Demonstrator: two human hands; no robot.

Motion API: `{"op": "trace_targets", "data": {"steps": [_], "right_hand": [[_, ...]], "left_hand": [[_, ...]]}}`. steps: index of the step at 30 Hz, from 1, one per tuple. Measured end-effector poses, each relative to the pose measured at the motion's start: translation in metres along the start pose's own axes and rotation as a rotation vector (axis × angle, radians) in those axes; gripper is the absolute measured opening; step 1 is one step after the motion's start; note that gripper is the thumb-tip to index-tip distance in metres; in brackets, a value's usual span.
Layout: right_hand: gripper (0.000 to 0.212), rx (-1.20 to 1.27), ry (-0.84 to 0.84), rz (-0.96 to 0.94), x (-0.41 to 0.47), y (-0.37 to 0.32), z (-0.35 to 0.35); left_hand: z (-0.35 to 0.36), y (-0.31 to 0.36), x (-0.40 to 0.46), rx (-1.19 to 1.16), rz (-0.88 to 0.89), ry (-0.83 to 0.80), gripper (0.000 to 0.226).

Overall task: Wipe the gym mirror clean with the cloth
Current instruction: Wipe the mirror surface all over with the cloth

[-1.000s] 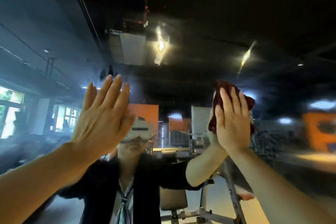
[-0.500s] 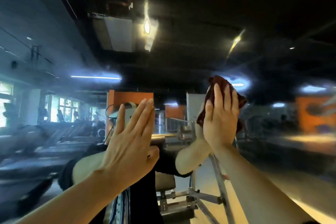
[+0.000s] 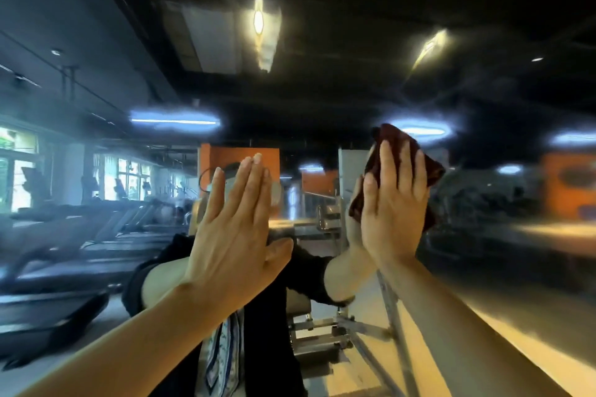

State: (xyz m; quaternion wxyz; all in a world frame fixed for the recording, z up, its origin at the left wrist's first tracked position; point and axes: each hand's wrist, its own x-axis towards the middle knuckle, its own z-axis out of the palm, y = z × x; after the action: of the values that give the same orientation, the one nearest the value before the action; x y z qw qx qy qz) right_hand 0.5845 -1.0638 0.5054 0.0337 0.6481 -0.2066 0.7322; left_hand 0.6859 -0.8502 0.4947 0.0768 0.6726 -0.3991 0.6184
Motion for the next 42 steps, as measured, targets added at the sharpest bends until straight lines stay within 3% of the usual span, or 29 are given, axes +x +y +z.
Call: {"op": "trace_targets", "data": {"steps": [4,6,7,10,12,15,18,21,22,25,27,29,34,36,40,42], "right_hand": [[0.05,-0.041,-0.235,-0.649,-0.069,0.012,-0.013],[0.05,-0.074,-0.271,-0.824,-0.048,0.034,-0.019],[0.049,-0.081,-0.243,-0.779,-0.032,0.039,-0.018],[0.052,-0.039,-0.097,-0.274,0.01,0.034,-0.013],[0.054,-0.006,-0.064,-0.142,0.001,0.022,-0.008],[0.05,0.022,-0.177,-0.337,-0.074,0.023,-0.013],[0.053,-0.036,-0.349,-0.609,-0.17,0.062,-0.035],[0.054,-0.078,-0.399,-0.833,-0.169,0.103,-0.043],[0.053,-0.075,-0.351,-0.783,-0.148,0.106,-0.04],[0.051,-0.027,-0.166,-0.277,-0.072,0.099,-0.027],[0.05,0.004,-0.112,-0.099,-0.064,0.091,-0.023],[0.05,0.012,-0.129,-0.138,-0.102,0.096,-0.025],[0.048,-0.025,-0.356,-0.352,-0.218,0.134,-0.054],[0.047,-0.004,-0.324,-0.379,-0.188,0.136,-0.049],[0.049,0.027,-0.143,-0.147,-0.09,0.109,-0.028],[0.05,0.031,-0.128,-0.1,-0.094,0.107,-0.026]], "left_hand": [[0.002,0.005,-0.001,0.024,-0.037,-0.07,0.088],[0.003,0.006,-0.001,0.041,-0.043,-0.088,0.09],[0.003,0.007,-0.001,0.041,-0.047,-0.093,0.091],[0.003,0.01,0.0,-0.002,-0.079,-0.08,0.093],[0.002,0.017,-0.003,-0.053,-0.106,-0.056,0.091],[0.003,0.045,-0.029,-0.132,-0.064,-0.022,0.086],[0.007,0.085,-0.072,-0.196,-0.017,-0.082,0.096],[0.017,0.11,-0.099,-0.176,0.034,-0.184,0.103],[0.02,0.115,-0.1,-0.17,0.038,-0.207,0.103],[0.026,0.124,-0.095,-0.169,0.015,-0.235,0.102],[0.03,0.129,-0.094,-0.145,0.006,-0.242,0.103],[0.032,0.131,-0.094,-0.103,0.001,-0.251,0.106],[0.034,0.132,-0.095,-0.035,0.011,-0.275,0.106],[0.035,0.132,-0.095,-0.032,0.016,-0.272,0.106],[0.034,0.133,-0.094,-0.027,0.01,-0.253,0.106],[0.034,0.133,-0.094,-0.042,0.004,-0.242,0.106]]}}
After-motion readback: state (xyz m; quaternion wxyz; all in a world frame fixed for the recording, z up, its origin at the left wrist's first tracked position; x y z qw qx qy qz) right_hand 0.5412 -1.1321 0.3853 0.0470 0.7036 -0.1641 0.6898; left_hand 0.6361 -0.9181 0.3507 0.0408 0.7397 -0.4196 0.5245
